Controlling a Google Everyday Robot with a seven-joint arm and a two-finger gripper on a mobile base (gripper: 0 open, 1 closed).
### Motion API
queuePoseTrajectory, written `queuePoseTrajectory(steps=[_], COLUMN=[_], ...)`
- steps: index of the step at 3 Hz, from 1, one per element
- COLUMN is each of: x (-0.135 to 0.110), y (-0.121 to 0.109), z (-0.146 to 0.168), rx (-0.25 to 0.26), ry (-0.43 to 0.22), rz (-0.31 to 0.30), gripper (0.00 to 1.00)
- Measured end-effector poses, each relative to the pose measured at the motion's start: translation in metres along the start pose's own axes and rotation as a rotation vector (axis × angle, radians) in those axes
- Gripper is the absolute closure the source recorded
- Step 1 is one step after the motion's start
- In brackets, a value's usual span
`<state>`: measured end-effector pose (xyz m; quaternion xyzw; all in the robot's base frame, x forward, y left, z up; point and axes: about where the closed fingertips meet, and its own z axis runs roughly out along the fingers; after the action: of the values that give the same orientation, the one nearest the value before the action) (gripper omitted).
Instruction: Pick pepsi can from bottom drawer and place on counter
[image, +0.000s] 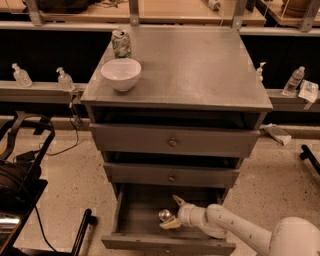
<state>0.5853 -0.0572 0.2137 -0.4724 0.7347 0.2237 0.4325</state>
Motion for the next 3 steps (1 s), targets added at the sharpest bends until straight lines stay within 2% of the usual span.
queuePoseTrajectory(steps=[1,2,3], x=[0.003,-0.001,-0.012], y=[0.002,0.012,0.025], z=[0.015,0.026,0.027], rx=[-0.019,-0.054,-0.097], ry=[0.073,0.143,0.182], rz=[0.007,-0.016,-0.032], gripper=[0.35,0.34,0.39])
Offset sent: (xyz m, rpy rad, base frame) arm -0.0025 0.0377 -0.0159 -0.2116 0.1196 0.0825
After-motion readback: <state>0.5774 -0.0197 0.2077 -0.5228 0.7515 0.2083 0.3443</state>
